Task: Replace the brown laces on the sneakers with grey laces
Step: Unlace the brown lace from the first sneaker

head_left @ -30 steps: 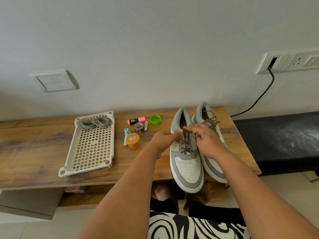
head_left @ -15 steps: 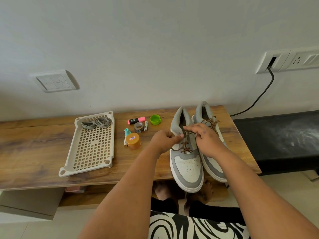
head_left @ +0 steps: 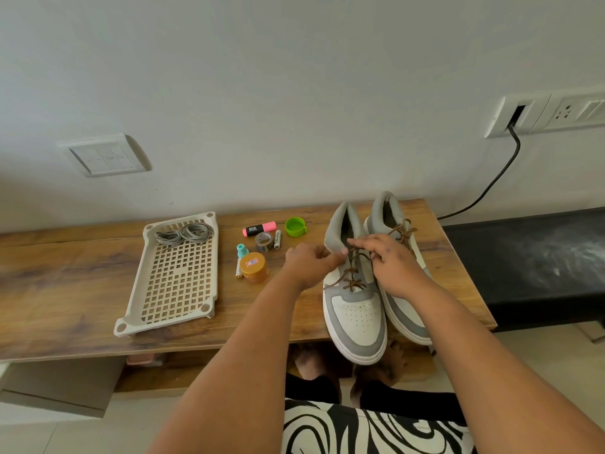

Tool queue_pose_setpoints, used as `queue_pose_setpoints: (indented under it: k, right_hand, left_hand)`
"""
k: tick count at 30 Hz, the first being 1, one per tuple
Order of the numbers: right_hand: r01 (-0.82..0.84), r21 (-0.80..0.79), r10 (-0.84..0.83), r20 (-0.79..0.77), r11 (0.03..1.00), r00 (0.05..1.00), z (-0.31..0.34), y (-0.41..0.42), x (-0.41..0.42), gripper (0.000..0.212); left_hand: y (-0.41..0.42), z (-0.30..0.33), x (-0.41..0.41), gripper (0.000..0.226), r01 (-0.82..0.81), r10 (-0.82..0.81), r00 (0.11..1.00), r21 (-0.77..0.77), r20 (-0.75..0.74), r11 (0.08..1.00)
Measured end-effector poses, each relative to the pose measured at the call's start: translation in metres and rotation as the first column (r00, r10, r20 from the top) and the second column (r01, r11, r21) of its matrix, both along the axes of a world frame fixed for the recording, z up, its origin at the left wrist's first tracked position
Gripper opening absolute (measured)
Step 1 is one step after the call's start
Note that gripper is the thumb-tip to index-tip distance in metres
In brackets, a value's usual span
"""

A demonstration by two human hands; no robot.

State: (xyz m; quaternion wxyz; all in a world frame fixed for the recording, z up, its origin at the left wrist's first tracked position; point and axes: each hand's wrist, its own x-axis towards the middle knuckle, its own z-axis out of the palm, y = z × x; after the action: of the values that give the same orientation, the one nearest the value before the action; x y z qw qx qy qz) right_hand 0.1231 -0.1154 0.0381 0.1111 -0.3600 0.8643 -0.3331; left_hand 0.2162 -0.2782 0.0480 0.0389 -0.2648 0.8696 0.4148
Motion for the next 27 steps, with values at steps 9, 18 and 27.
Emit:
queue_pose_setpoints:
  k: [9,18,27]
  right_hand:
    - [0.014,-0.019,-0.014,0.002,1.000,1.000,0.003,0.002,0.003,0.049]
    - [0.213,-0.219,-0.225,-0.031,0.952,0.974,-0.005,-0.001,0.008,0.058]
    - [0.327,-0.224,-0.350,-0.070,0.918,0.934,0.003,-0.004,0.007,0.026]
  left_hand:
    - [-0.005,0.032,0.013,0.010,0.200,0.040,0.957,0.755,-0.286,0.625]
    - [-0.011,0.009,0.009,0.019,-0.024,0.040,0.994,-0.146,0.103,0.989]
    - [0.022,0.002,-0.011,0.041,0.094,-0.152,0.971,-0.289,-0.185,0.953]
